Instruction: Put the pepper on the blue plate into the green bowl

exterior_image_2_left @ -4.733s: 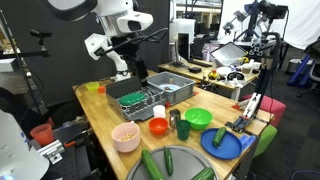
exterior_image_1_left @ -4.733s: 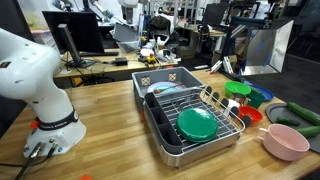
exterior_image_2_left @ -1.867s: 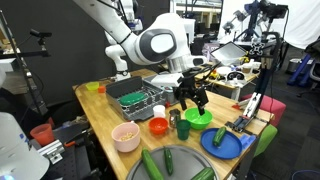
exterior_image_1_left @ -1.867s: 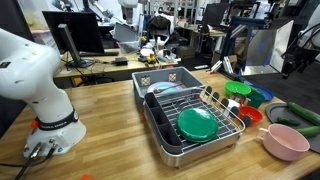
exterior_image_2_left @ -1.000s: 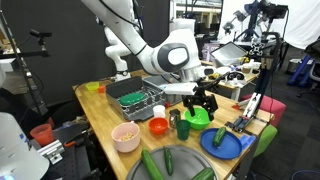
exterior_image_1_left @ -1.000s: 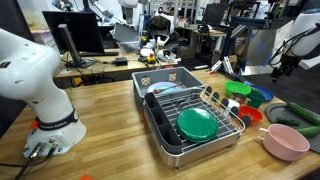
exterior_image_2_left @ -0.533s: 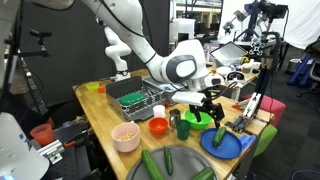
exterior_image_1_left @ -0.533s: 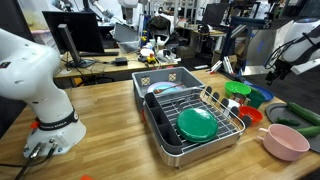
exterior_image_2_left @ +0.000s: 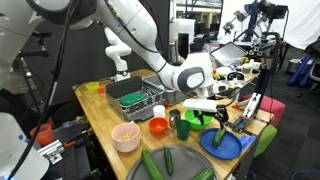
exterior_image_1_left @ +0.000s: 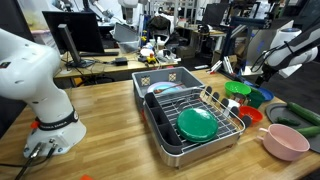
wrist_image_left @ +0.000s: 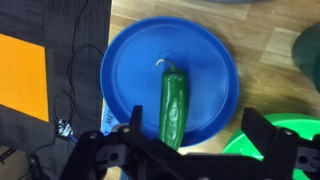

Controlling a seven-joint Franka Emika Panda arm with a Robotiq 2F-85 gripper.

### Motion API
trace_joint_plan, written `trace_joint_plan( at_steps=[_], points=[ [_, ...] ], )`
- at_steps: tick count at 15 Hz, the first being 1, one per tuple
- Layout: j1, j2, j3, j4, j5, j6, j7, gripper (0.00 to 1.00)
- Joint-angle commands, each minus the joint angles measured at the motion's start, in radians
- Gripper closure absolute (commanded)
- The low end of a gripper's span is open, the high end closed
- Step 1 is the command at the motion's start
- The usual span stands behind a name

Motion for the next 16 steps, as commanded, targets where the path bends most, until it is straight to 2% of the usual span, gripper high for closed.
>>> trace_joint_plan(
  at_steps=[1,7,16],
  points=[
    [-0.028,0.072,0.027,0.108,-0.009,-0.077,-0.094,0.00],
    [-0.039,0.183,0.041,0.269,0.005,-0.196,-0.162,0.00],
    [-0.071,0.314,0.076,0.478,0.058,-0.326,-0.173,0.00]
  ],
)
